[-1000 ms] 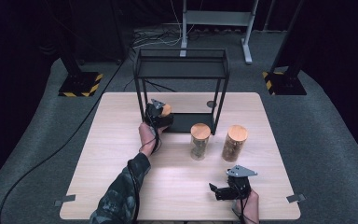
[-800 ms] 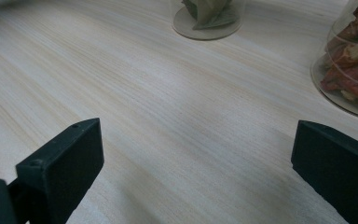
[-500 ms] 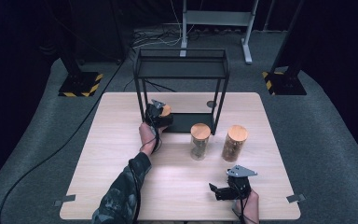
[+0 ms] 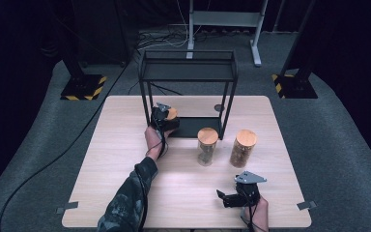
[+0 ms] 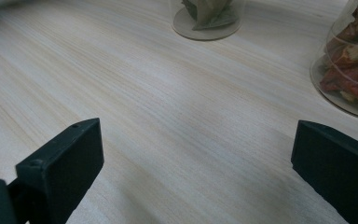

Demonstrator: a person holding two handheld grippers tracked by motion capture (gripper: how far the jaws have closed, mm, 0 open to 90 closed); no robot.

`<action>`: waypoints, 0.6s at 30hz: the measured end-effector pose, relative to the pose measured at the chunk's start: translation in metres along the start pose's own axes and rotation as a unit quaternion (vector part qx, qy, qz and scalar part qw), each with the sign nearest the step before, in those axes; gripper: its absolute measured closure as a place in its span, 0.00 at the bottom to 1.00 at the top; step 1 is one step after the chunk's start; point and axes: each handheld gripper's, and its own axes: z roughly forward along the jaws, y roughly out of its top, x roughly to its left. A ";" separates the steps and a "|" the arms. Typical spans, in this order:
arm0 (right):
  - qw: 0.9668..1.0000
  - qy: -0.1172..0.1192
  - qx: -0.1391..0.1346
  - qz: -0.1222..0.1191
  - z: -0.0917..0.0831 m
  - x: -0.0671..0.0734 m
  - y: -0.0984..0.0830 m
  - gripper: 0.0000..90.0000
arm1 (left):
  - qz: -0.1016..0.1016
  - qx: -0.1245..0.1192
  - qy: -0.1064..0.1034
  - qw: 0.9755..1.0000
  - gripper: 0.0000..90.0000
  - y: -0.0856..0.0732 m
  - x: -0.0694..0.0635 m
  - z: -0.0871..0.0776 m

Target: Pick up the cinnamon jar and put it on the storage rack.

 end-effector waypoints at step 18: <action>1.000 0.000 0.001 0.000 0.000 0.000 0.000 0.02 | -0.004 0.004 0.011 1.000 0.28 0.005 -0.001 0.007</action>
